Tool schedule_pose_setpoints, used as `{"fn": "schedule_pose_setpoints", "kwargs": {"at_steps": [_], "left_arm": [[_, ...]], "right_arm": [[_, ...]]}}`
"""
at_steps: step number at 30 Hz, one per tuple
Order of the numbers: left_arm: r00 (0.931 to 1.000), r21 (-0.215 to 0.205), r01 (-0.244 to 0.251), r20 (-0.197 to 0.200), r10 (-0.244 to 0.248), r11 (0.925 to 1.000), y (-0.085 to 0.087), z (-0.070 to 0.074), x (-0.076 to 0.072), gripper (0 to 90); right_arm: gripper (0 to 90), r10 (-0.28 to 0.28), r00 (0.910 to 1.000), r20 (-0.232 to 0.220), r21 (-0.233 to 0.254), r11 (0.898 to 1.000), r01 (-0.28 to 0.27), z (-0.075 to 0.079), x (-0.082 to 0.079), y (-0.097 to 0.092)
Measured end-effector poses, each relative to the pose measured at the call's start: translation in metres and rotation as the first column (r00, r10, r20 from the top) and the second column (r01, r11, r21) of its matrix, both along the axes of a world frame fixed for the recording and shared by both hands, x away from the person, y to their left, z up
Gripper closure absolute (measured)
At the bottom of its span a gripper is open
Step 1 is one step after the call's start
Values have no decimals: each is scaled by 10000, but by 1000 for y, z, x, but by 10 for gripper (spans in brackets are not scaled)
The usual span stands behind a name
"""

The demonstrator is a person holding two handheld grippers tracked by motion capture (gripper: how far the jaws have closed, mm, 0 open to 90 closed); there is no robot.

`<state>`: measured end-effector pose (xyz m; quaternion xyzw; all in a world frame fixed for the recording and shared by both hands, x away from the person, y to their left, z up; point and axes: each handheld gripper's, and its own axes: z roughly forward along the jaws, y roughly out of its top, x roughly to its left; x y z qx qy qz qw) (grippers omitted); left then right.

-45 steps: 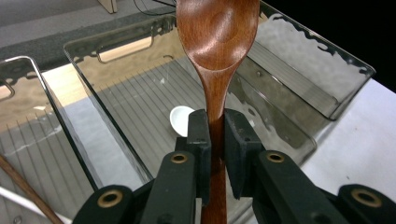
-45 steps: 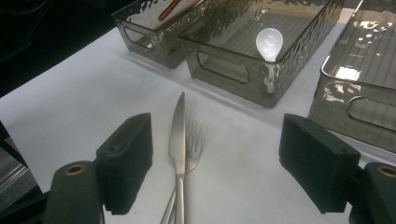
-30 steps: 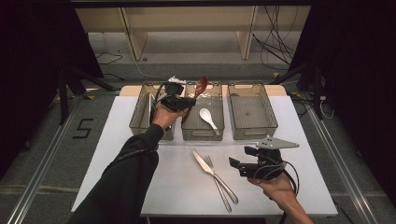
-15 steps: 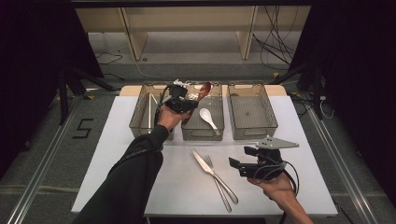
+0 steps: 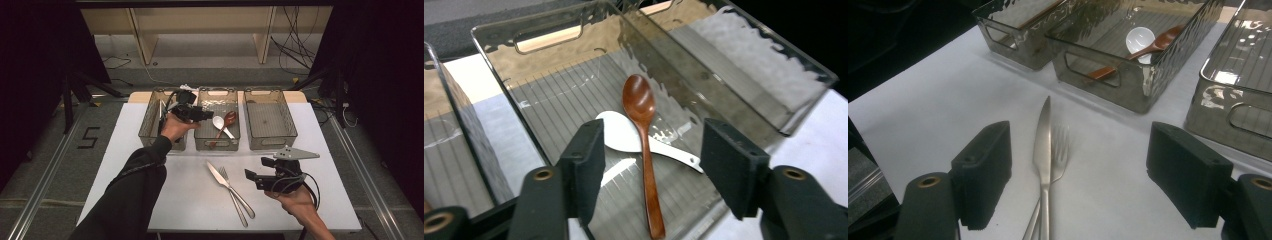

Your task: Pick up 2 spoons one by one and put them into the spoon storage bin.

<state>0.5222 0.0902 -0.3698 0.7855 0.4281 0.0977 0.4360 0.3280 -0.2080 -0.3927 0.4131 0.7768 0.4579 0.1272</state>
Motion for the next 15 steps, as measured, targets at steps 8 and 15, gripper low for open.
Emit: {"fn": "schedule_pose_setpoints", "kwargs": {"at_steps": [8, 15], "left_arm": [[9977, -614, 683, 51, -682, 9958, 25, 17, -37, 315], [9963, -904, 844, 234, -826, 9923, 47, 17, -71, 260]], "right_arm": [[271, 73, 10000, -68, -133, 9999, -74, -1, 0, 3], [271, 126, 9997, -201, -251, 9996, -131, -2, 0, 6]]}}
